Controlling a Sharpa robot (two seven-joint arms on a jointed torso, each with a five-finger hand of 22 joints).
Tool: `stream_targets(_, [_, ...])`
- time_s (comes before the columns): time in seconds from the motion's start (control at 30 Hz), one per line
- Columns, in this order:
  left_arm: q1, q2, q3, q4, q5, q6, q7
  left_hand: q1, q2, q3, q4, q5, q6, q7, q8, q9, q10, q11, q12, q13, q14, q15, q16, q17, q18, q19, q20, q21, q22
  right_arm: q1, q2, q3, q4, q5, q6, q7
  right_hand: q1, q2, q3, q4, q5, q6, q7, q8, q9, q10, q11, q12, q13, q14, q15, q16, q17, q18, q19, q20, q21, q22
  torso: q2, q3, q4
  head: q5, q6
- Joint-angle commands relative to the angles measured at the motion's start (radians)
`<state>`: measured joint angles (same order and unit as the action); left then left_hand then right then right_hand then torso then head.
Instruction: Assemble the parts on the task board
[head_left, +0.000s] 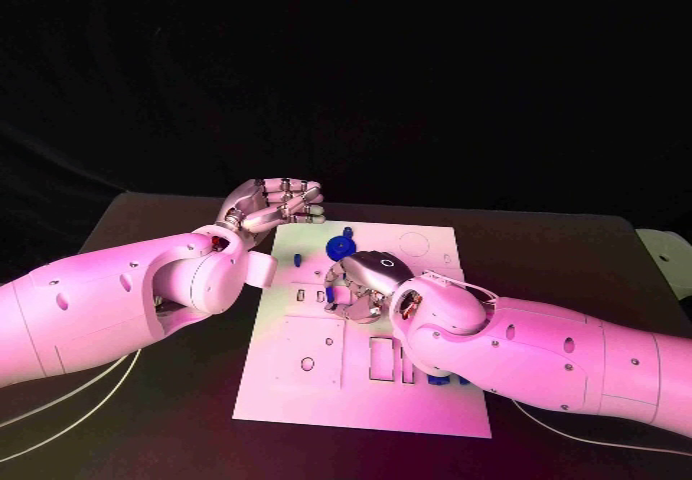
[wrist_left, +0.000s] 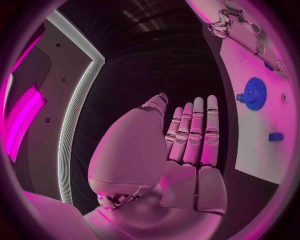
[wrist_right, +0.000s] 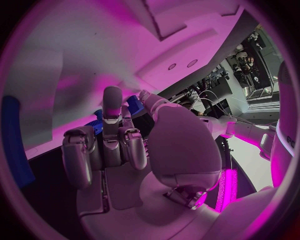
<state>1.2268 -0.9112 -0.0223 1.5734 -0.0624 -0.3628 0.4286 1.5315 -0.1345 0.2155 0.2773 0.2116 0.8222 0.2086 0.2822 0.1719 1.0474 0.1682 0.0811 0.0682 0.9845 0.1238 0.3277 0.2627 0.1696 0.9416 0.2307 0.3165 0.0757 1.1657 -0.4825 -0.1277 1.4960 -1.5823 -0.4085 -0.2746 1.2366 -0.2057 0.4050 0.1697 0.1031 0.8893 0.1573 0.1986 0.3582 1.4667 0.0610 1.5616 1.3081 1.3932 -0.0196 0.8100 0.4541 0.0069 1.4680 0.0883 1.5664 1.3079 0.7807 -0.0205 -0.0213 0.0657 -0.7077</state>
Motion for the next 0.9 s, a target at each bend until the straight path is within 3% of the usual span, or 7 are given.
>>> stream_targets(0.03, [0.001,0.001,0.0,0.0,-0.004,0.016,0.0,0.002,-0.002,0.008,0.0,-0.004,0.008,0.014,-0.002,-0.001,0.008,0.002,-0.004,0.0,0.004,0.0,0.001,0.001,0.014,0.008,0.001,0.001,-0.001,-0.005,-0.007,-0.004,0.002,-0.012,0.012,-0.016,-0.01,-0.004,-0.019,0.006,-0.009,-0.017,0.001,-0.009,-0.003,0.088,0.011,-0.008,0.246,0.0,0.01,0.001,0.0,-0.007,0.103,0.009,0.004,0.263,0.0,-0.0001,0.0,-0.001,-0.001])
stream_targets(0.33, [0.001,-0.004,0.0,-0.018,-0.183,0.105,-0.122,-0.088,-0.022,-0.034,0.011,-0.009,0.012,0.003,-0.002,0.0,0.055,-0.015,0.003,0.006,0.086,-0.023,0.042,0.039,0.016,0.07,-0.021,0.033,0.009,0.011,-0.106,0.006,0.103,0.003,-0.17,0.037,0.073,0.023,-0.191,0.06,0.009,-0.072,0.02,-0.055,-0.017,0.081,0.027,-0.014,0.239,-0.003,0.023,0.006,0.0,-0.007,0.103,0.021,0.004,0.263,-0.005,0.001,-0.0019,0.002,0.002])
stream_targets(0.47, [0.001,-0.008,0.0,-0.028,-0.301,0.161,-0.207,-0.15,-0.012,-0.068,0.01,-0.011,0.065,-0.028,0.027,0.02,0.161,-0.058,0.052,0.031,0.29,-0.083,0.219,0.157,0.016,0.214,-0.086,0.137,0.056,0.042,-0.176,0.012,0.153,0.105,-0.218,0.116,0.097,0.036,-0.201,0.067,0.03,-0.05,0.016,-0.049,-0.013,0.084,0.024,-0.012,0.242,-0.004,0.021,0.007,-0.001,-0.007,0.103,0.021,0.004,0.263,-0.008,0.0015,-0.0048,0.002,0.007])
stream_targets(0.7, [0.01,-0.008,0.001,-0.04,-0.575,0.272,-0.412,-0.181,0.015,-0.103,0.014,-0.003,0.116,-0.082,0.101,0.103,0.258,-0.125,0.324,0.257,0.48,-0.148,1.018,0.967,0.01,0.3,-0.164,0.477,0.268,0.116,-0.333,0.017,0.21,0.461,-0.185,0.278,0.126,0.06,-0.184,0.066,0.069,-0.021,0.009,-0.037,-0.008,0.079,0.018,-0.016,0.238,-0.005,0.016,0.007,-0.001,-0.007,0.103,0.016,0.004,0.263,-0.027,0.0062,-0.0067,0.01,0.002])
stream_targets(0.73, [0.015,-0.006,0.001,-0.041,-0.616,0.288,-0.445,-0.217,0.032,-0.114,0.008,-0.003,0.122,-0.09,0.121,0.123,0.26,-0.139,0.412,0.325,0.512,-0.154,1.09,1.065,-0.009,0.34,-0.171,0.613,0.439,0.124,-0.356,0.017,0.214,0.5,-0.177,0.291,0.128,0.062,-0.182,0.065,0.071,-0.02,0.009,-0.037,-0.008,0.079,0.018,-0.016,0.237,-0.005,0.016,0.007,-0.002,-0.007,0.103,0.016,0.004,0.263,-0.031,0.0071,-0.0065,0.01,0.0])
stream_targets(0.77, [0.018,-0.005,0.001,-0.042,-0.647,0.299,-0.472,-0.242,0.06,-0.117,-0.003,0.007,0.097,-0.097,0.152,0.167,0.151,-0.15,0.568,0.469,0.527,-0.165,1.13,1.119,-0.028,0.345,-0.176,0.738,0.568,0.129,-0.372,0.017,0.218,0.525,-0.172,0.299,0.129,0.062,-0.181,0.065,0.072,-0.019,0.009,-0.036,-0.008,0.08,0.018,-0.016,0.238,-0.005,0.016,0.007,-0.002,-0.007,0.103,0.016,0.004,0.263,-0.032,0.0076,-0.0067,0.011,-0.001])
stream_targets(0.9, [0.031,0.004,0.001,-0.041,-0.759,0.353,-0.59,-0.273,0.072,-0.133,0.016,0.0,0.081,-0.104,0.207,0.225,0.139,-0.144,0.748,0.62,0.55,-0.165,1.169,1.188,-0.049,0.391,-0.181,0.886,0.785,0.144,-0.433,0.017,0.223,0.597,-0.157,0.316,0.129,0.063,-0.181,0.065,0.074,-0.017,0.008,-0.035,-0.007,0.08,0.018,-0.015,0.238,-0.005,0.016,0.007,-0.002,-0.007,0.103,0.016,0.004,0.263,-0.043,0.012,-0.0071,0.016,-0.007])
